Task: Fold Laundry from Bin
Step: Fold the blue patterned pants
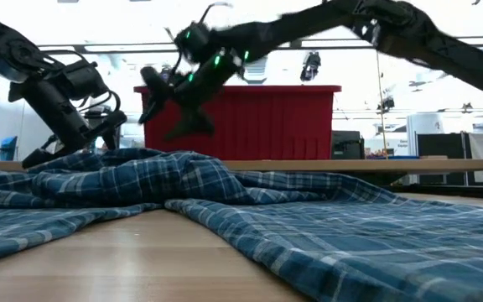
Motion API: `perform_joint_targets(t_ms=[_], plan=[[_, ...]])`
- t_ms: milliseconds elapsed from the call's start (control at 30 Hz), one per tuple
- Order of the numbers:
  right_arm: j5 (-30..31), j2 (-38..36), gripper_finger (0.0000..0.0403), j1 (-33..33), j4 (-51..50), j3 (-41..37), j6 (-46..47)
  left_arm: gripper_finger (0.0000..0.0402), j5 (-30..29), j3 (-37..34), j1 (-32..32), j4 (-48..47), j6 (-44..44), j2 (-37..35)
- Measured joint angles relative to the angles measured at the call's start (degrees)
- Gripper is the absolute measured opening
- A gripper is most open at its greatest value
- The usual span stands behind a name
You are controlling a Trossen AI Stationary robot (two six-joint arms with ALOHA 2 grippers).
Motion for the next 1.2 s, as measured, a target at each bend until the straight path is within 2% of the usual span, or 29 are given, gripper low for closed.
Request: perform_joint_targets(t_ms=[300,500,567,700,833,933,1033,1200], plan=[[14.2,-15.1,0.0286,0.9,-14.0,0.0,-8.5,0.0018,1.3,0.4,-1.3,0.6,1.9,-2.3],[21.7,-24.8,0.0286,1.2,-20.7,0.0,-11.6,0.0005,2.2,3.6,-2.4,-0.4,3.8,-10.2],[23.4,-27.3,0.0286,2.1,-21.6,-0.4,-12.3,0.0005,0.4,7.3,-3.4,-0.7,6.2,-13.4],[26.1,-30.8,0.0286,4.5,-21.7,-2.2,-13.4,0.0002,-7.0,17.9,-6.4,-6.0,15.2,-16.5],[28.9,-32.7,0.0286,7.0,-21.7,-4.0,-14.0,0.0002,-14.5,31.1,-10.1,-13.7,23.8,-15.1],[29.7,-33.4,0.0286,8.5,-21.3,-5.0,-14.1,0.0001,-19.0,41.0,-13.1,-15.7,29.2,-12.7],[30.1,-33.8,0.0286,10.1,-21.2,-5.0,-14.2,0.0001,-20.3,51.2,-16.4,-15.8,35.2,-10.1],[35.3,-34.8,0.0286,12.9,-20.6,-5.0,-17.9,0.0000,-20.1,65.7,-25.1,-18.1,44.4,-5.0]])
